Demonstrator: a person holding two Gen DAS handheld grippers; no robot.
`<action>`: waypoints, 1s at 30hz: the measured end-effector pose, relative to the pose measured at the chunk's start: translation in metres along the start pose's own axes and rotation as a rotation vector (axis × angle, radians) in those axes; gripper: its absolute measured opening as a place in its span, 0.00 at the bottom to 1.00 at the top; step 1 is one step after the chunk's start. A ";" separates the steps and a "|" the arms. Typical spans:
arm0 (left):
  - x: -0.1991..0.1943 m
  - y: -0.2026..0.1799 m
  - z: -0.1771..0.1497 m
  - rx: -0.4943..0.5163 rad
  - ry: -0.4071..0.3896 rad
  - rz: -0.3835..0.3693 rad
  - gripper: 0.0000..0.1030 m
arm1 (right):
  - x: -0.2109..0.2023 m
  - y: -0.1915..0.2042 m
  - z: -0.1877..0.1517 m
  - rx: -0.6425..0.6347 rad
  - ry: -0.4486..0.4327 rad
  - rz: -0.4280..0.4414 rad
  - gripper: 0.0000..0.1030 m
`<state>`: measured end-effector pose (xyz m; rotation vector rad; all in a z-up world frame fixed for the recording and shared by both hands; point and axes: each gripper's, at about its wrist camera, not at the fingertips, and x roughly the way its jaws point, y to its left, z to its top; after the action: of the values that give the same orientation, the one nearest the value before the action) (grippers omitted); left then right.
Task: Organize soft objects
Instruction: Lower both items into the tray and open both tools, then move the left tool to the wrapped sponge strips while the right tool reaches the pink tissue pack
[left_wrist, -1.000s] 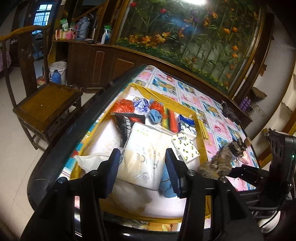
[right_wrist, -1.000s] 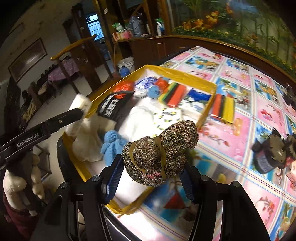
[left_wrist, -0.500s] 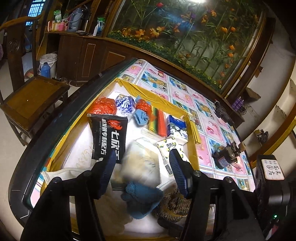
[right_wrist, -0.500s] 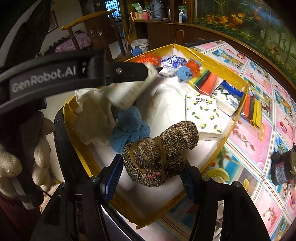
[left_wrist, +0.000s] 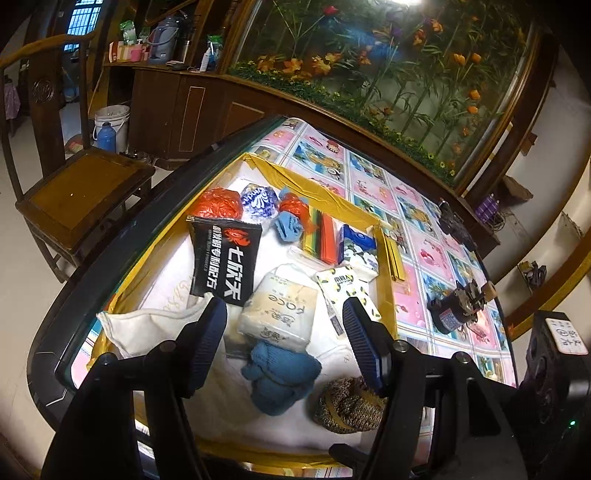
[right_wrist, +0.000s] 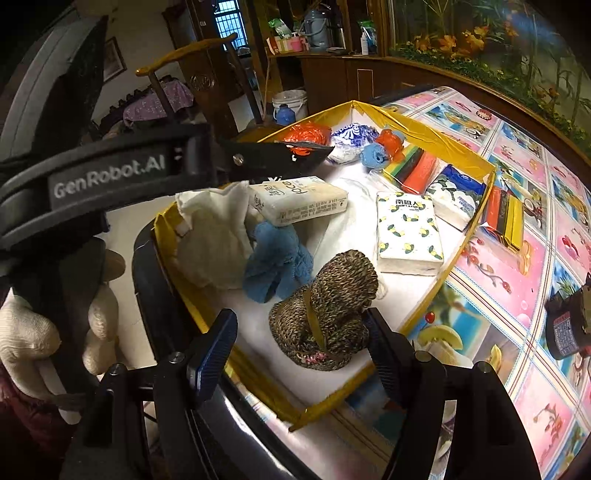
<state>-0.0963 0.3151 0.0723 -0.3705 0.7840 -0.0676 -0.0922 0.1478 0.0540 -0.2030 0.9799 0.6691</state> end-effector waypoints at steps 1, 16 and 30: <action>-0.001 -0.004 0.000 0.014 -0.001 0.011 0.62 | -0.005 -0.001 -0.004 -0.003 -0.008 0.003 0.68; -0.016 -0.069 -0.013 0.210 -0.015 0.085 0.62 | -0.098 -0.096 -0.068 0.207 -0.137 -0.111 0.73; 0.008 -0.134 -0.032 0.298 0.084 0.027 0.62 | -0.183 -0.197 -0.141 0.494 -0.261 -0.223 0.76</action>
<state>-0.1031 0.1790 0.0931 -0.0753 0.8473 -0.1733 -0.1409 -0.1487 0.0994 0.2050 0.8269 0.2277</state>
